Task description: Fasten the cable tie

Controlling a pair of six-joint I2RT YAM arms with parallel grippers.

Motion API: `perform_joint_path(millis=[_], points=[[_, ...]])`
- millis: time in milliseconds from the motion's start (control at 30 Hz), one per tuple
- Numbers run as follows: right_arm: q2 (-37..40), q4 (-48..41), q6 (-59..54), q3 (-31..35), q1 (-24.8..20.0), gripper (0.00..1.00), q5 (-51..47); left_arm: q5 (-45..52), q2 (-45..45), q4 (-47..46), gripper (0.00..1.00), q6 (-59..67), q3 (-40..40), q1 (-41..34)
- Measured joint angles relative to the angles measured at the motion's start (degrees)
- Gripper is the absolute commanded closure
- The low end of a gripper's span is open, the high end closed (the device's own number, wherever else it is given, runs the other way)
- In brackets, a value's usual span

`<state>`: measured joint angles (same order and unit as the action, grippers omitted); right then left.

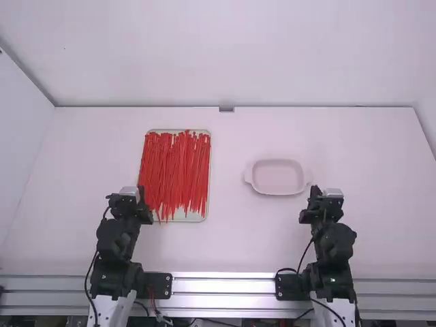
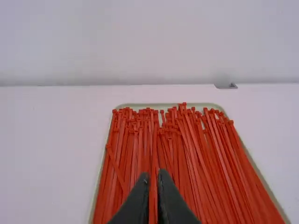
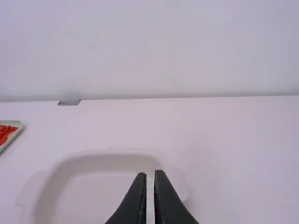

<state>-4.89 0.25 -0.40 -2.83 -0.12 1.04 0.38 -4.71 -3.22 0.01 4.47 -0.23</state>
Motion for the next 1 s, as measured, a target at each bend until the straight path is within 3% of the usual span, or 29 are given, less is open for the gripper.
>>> perform_joint_path(millis=[367,767,1000], points=[[-14.1,-7.7,-0.2,-17.1,-0.1,0.74,2.6,1.6,-15.1,-14.2,0.74,2.4,22.2,-0.2],[-35.7,-25.8,-1.6,-40.3,0.8,0.50,2.0,2.8,-39.5,-30.7,0.50,4.2,47.3,-0.5],[-47.6,-31.8,-1.9,-53.3,2.0,0.37,2.1,5.9,-51.7,-39.5,0.37,5.8,61.4,-0.9]])
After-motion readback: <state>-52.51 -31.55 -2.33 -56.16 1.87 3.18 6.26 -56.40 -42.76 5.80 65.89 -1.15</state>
